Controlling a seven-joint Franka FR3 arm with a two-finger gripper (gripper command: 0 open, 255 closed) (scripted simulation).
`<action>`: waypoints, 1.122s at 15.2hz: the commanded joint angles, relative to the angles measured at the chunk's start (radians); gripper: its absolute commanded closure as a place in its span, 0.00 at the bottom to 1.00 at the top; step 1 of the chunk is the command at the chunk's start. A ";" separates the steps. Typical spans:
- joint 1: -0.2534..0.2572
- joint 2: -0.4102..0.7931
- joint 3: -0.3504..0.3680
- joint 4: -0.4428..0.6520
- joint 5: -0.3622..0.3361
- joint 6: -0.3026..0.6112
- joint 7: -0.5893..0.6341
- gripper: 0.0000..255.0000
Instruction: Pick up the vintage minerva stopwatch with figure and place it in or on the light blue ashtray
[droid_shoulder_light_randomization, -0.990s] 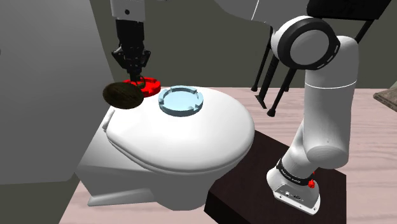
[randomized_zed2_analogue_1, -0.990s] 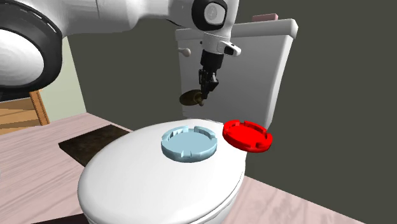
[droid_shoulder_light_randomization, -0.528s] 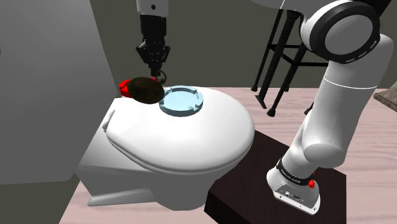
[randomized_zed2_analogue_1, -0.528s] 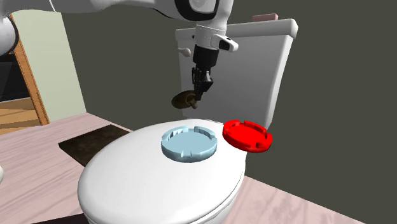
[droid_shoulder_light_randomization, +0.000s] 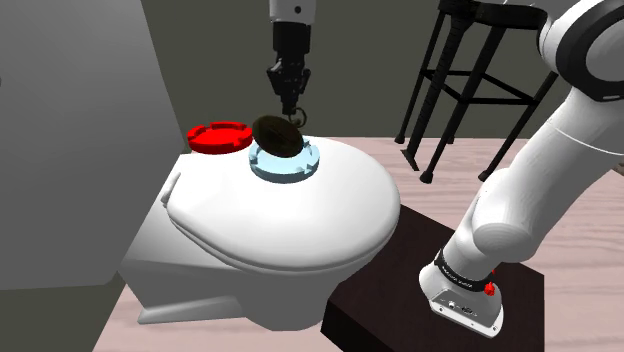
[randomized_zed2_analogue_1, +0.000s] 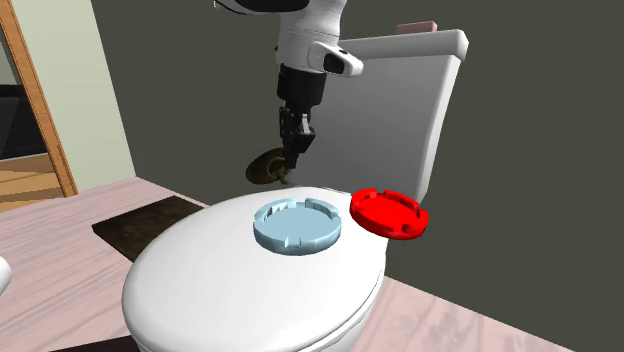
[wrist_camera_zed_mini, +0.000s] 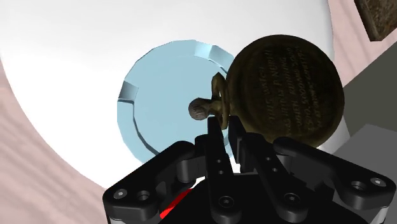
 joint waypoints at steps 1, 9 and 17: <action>-0.004 -0.022 -0.006 -0.046 0.002 0.021 -0.017 1.00; -0.003 -0.034 -0.003 -0.167 0.005 0.127 -0.039 1.00; -0.001 -0.035 -0.001 -0.238 0.007 0.196 -0.053 1.00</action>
